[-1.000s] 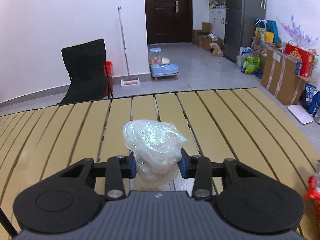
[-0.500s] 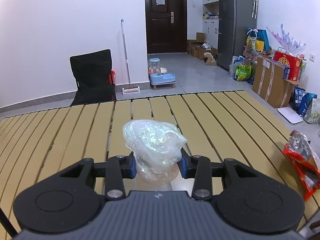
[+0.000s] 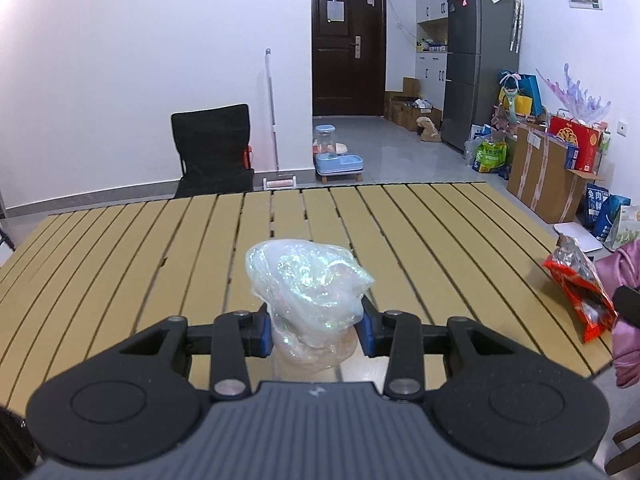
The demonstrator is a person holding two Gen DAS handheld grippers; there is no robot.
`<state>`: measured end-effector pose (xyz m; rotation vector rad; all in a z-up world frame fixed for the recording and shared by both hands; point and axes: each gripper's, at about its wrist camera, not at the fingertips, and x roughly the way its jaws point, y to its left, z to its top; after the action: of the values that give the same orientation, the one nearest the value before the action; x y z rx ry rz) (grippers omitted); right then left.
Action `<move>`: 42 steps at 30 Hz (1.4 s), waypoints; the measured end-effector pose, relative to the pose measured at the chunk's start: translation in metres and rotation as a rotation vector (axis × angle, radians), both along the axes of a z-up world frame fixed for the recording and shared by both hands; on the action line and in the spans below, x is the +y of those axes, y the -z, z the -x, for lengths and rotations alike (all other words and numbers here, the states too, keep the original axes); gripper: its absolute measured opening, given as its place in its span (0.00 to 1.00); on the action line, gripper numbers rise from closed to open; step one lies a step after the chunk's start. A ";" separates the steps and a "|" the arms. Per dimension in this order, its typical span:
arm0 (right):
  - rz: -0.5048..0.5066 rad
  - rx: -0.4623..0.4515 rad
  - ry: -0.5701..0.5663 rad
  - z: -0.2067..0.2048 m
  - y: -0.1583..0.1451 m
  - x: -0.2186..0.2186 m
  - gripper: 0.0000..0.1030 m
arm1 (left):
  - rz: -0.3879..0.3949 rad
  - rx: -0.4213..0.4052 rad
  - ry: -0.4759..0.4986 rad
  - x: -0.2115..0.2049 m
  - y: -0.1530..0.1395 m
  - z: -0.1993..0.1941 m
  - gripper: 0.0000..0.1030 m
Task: Collect trash
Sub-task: 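Carry the clear plastic bag and pink satin cloth over to the black bin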
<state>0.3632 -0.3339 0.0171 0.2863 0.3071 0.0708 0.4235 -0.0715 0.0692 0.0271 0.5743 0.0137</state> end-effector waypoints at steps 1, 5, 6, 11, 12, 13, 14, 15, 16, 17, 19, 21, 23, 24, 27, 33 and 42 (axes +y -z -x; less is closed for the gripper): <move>0.004 0.003 -0.008 0.006 0.000 0.005 0.31 | -0.001 0.000 -0.003 0.003 0.000 0.008 0.38; 0.020 0.016 -0.039 0.028 0.000 0.022 0.31 | 0.000 0.003 -0.016 0.015 0.001 0.037 0.38; 0.025 0.020 -0.046 0.033 0.000 0.024 0.31 | -0.001 0.003 -0.019 0.019 0.001 0.043 0.38; 0.049 0.046 -0.080 0.058 0.002 0.043 0.31 | -0.004 0.000 -0.038 0.038 0.003 0.081 0.38; 0.054 0.049 -0.086 0.063 0.002 0.047 0.31 | -0.004 0.000 -0.041 0.042 0.003 0.087 0.38; 0.061 0.054 -0.092 0.070 0.003 0.051 0.31 | -0.005 0.001 -0.044 0.046 0.004 0.095 0.38; 0.066 0.058 -0.098 0.074 0.003 0.056 0.31 | -0.008 0.002 -0.048 0.049 0.006 0.102 0.38; 0.073 0.062 -0.105 0.081 0.004 0.060 0.31 | -0.009 0.004 -0.051 0.051 0.008 0.108 0.38; 0.078 0.067 -0.112 0.085 0.005 0.064 0.31 | -0.008 0.007 -0.056 0.054 0.011 0.115 0.38; 0.084 0.072 -0.119 0.090 0.006 0.067 0.31 | -0.006 0.010 -0.061 0.056 0.014 0.121 0.38; 0.097 0.086 -0.135 0.100 0.010 0.075 0.31 | -0.002 0.018 -0.069 0.061 0.019 0.134 0.38; 0.111 0.100 -0.152 0.109 0.014 0.083 0.31 | 0.001 0.025 -0.077 0.066 0.026 0.147 0.38; 0.123 0.112 -0.167 0.119 0.019 0.090 0.31 | 0.003 0.035 -0.084 0.072 0.032 0.159 0.38; 0.128 0.118 -0.174 0.123 0.021 0.093 0.31 | 0.004 0.040 -0.088 0.074 0.035 0.164 0.38; 0.141 0.138 -0.197 0.136 0.028 0.104 0.31 | 0.003 0.050 -0.102 0.080 0.046 0.181 0.38; 0.173 0.185 -0.239 0.153 0.046 0.122 0.31 | 0.007 0.093 -0.126 0.087 0.071 0.205 0.38; 0.218 0.274 -0.293 0.172 0.078 0.147 0.31 | 0.006 0.201 -0.182 0.098 0.122 0.227 0.38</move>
<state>0.1915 -0.1873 -0.0612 0.0315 0.6234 0.2865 0.1963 0.0265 -0.0529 -0.0301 0.7767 0.1880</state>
